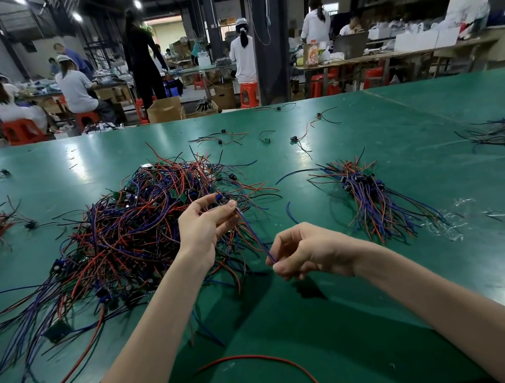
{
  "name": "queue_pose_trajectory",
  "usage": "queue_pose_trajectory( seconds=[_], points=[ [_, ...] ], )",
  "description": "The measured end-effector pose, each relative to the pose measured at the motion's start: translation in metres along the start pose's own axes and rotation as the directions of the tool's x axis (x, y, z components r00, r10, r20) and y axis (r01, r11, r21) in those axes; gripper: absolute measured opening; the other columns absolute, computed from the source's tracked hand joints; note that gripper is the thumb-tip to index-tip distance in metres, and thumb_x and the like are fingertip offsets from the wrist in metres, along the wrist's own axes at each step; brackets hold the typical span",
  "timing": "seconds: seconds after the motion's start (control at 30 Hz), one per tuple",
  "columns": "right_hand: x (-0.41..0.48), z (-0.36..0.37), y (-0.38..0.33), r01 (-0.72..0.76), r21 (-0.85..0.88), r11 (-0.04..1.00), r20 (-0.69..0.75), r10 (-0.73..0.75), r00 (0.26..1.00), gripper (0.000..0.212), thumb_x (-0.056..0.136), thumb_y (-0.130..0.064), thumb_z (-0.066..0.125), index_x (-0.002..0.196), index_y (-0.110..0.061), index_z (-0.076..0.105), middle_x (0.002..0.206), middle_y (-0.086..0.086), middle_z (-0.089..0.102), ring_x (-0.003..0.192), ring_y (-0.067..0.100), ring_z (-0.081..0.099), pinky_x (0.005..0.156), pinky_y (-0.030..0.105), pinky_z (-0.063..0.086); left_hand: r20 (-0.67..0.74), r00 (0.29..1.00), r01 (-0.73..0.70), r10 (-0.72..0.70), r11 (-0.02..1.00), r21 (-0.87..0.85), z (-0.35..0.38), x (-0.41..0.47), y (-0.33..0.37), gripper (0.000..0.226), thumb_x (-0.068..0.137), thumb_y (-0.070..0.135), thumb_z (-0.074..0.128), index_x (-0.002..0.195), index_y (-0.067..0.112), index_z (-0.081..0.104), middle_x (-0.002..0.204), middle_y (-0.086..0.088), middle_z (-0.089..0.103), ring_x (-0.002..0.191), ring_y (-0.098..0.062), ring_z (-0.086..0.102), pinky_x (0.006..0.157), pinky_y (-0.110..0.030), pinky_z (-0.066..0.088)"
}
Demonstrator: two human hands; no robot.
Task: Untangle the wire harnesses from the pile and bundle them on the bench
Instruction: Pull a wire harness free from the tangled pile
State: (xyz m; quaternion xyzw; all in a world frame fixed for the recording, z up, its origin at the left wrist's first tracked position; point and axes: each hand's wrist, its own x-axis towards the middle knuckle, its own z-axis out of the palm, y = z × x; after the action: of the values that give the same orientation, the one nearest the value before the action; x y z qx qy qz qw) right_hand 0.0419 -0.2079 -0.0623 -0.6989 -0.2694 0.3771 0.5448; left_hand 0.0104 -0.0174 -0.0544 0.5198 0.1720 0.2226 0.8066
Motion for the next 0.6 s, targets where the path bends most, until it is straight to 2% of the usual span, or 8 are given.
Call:
queue_pose_trajectory(
  seconds=[0.07,0.17,0.23,0.3,0.33,0.4,0.5,0.6],
  points=[
    [0.0,0.001,0.001,0.003,-0.033,0.999,0.043,-0.001,0.999,0.016,0.08,0.01,0.064,0.082,-0.005,0.06,0.066,0.005,0.06,0.052,0.01,0.06,0.048,0.019,0.048,0.016,1.0,0.018,-0.018,1.0,0.002,0.002,-0.001,-0.003,0.03,0.078,-0.01,0.068,0.097,0.009,0.054,0.086,-0.015,0.066,0.059,-0.013,0.068,0.055,-0.021,0.055],
    [-0.001,-0.004,0.0,0.008,-0.016,1.0,0.103,-0.006,0.995,0.02,0.08,0.008,0.065,0.097,-0.002,0.06,0.074,0.007,0.062,0.064,0.015,0.064,0.063,0.024,0.055,0.027,0.997,0.067,-0.066,0.997,-0.026,0.003,0.0,-0.005,0.026,0.08,-0.01,0.066,0.096,0.005,0.052,0.082,-0.014,0.066,0.057,-0.012,0.067,0.053,-0.019,0.054],
    [-0.003,-0.013,-0.004,-0.003,-0.007,1.0,0.193,0.004,0.981,0.029,0.083,-0.006,0.065,0.111,-0.002,0.057,0.09,0.011,0.067,0.079,0.019,0.066,0.076,0.026,0.055,0.044,0.994,0.104,-0.101,0.993,-0.064,0.001,0.002,-0.003,0.027,0.081,-0.009,0.065,0.1,0.003,0.049,0.081,-0.014,0.066,0.056,-0.011,0.066,0.052,-0.018,0.054],
    [-0.004,-0.02,-0.008,-0.003,-0.02,1.0,0.229,0.007,0.973,0.042,0.082,-0.03,0.061,0.115,-0.004,0.056,0.103,0.013,0.068,0.091,0.019,0.066,0.083,0.026,0.052,0.072,0.989,0.138,-0.132,0.986,-0.091,0.001,0.002,-0.002,0.027,0.082,-0.009,0.064,0.1,0.003,0.048,0.079,-0.013,0.066,0.054,-0.011,0.066,0.051,-0.018,0.054],
    [-0.004,-0.022,-0.01,0.004,-0.006,1.0,0.2,-0.002,0.98,0.045,0.08,-0.037,0.059,0.113,-0.006,0.059,0.103,0.013,0.069,0.092,0.017,0.066,0.082,0.025,0.051,0.095,0.985,0.154,-0.145,0.984,-0.094,0.002,0.001,-0.002,0.025,0.081,-0.009,0.063,0.099,0.003,0.049,0.077,-0.013,0.066,0.053,-0.011,0.065,0.051,-0.018,0.054],
    [0.001,-0.02,-0.011,0.039,0.073,0.997,0.062,-0.044,0.997,0.041,0.079,-0.04,0.058,0.103,-0.007,0.064,0.092,0.008,0.071,0.081,0.013,0.067,0.07,0.02,0.05,0.15,0.975,0.174,-0.163,0.982,-0.067,0.007,-0.004,-0.005,0.022,0.081,-0.01,0.063,0.098,0.001,0.052,0.071,-0.01,0.066,0.052,-0.011,0.065,0.05,-0.017,0.053],
    [0.01,-0.015,-0.008,0.123,0.165,0.979,-0.138,-0.1,0.985,0.019,0.084,-0.025,0.062,0.087,-0.006,0.066,0.072,0.001,0.069,0.058,0.006,0.059,0.05,0.013,0.042,0.192,0.969,0.155,-0.154,0.988,0.007,0.015,-0.012,-0.014,0.027,0.08,-0.009,0.065,0.104,-0.002,0.054,0.075,-0.01,0.066,0.055,-0.012,0.066,0.053,-0.019,0.055],
    [0.016,-0.011,-0.005,0.16,0.16,0.974,-0.236,-0.12,0.964,0.01,0.086,-0.013,0.065,0.078,-0.008,0.066,0.064,-0.001,0.065,0.048,0.004,0.054,0.042,0.013,0.039,0.2,0.969,0.126,-0.146,0.986,0.112,0.019,-0.015,-0.023,0.024,0.078,-0.001,0.07,0.098,0.006,0.059,0.078,-0.005,0.07,0.061,-0.012,0.067,0.058,-0.02,0.056]
  ],
)
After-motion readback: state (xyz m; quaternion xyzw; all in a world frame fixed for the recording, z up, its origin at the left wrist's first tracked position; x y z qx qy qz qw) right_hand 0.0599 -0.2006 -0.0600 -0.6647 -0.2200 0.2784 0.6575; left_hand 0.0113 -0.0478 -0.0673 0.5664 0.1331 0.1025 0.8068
